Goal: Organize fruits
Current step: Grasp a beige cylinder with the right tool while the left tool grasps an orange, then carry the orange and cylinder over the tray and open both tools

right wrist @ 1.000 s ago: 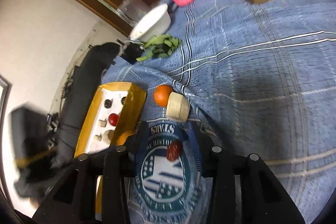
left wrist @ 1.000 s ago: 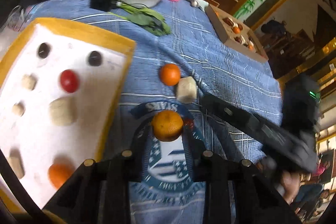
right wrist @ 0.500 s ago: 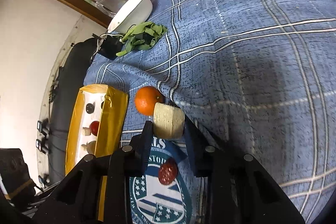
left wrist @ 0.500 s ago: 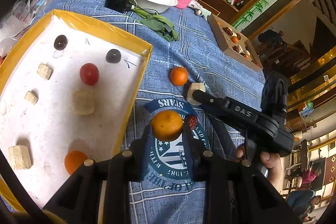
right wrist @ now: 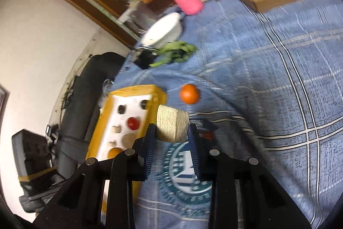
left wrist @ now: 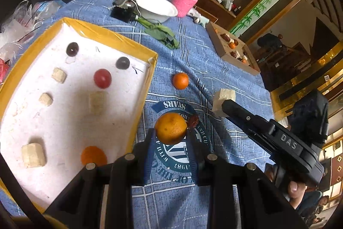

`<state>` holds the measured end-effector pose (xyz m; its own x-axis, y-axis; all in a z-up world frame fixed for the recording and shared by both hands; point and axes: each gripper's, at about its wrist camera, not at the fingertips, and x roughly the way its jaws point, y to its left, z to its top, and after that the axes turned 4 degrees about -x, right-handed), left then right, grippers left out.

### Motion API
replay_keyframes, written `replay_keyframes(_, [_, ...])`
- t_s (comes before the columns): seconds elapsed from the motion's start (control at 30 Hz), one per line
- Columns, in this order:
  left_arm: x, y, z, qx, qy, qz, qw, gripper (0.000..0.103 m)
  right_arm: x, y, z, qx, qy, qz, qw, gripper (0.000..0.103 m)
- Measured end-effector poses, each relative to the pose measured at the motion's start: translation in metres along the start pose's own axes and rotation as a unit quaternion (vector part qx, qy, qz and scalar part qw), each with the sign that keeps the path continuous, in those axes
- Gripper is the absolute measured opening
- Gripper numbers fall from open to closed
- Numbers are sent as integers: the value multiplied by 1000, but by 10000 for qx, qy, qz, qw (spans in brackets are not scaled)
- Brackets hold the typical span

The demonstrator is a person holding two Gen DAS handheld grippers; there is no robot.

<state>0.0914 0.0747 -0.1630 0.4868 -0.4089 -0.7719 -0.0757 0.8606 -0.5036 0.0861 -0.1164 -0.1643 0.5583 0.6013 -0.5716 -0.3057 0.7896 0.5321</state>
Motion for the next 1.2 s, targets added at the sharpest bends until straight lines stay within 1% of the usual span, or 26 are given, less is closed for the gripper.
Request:
replay_keyframes(0.13, [-15, 5, -1, 10, -123, -60, 9999, 31, -3, 27, -2, -288, -65, 32, 9996, 28])
replay_keyframes(0.27, [-28, 11, 1, -11, -256, -29, 9997, 31, 1, 47, -4, -501, -44, 46, 9987, 28])
replay_keyframes(0.4, [-38, 20, 2, -41, -372, -6, 9993, 31, 9, 60, -10, -641, 60, 36, 9979, 28])
replay_keyframes(0.53, [-53, 36, 4, -214, -519, 16, 9984, 31, 15, 67, -18, -689, 163, 115, 9974, 28])
replay_keyframes(0.63, [-66, 51, 6, -312, -676, 139, 9971, 31, 17, 77, -23, -803, 199, 133, 9965, 28])
replay_keyframes(0.7, [-74, 66, 10, -447, -740, 170, 9961, 31, 24, 84, -26, -869, 287, 189, 9956, 28])
replay_keyframes(0.77, [-80, 82, 14, -567, -827, 295, 9945, 31, 29, 91, -29, -945, 338, 221, 9947, 28])
replay_keyframes(0.93, [-87, 114, 23, -767, -943, 538, 9911, 31, 47, 112, -39, -1132, 530, 387, 9914, 28])
replay_keyframes(1.07, [-77, 135, 29, -857, -847, 647, 9906, 31, 68, 128, -50, -1328, 793, 445, 9870, 28])
replay_keyframes(1.2, [-59, 150, 26, -857, -626, 1050, 9888, 31, 98, 142, -63, -1507, 1101, 352, 9818, 28])
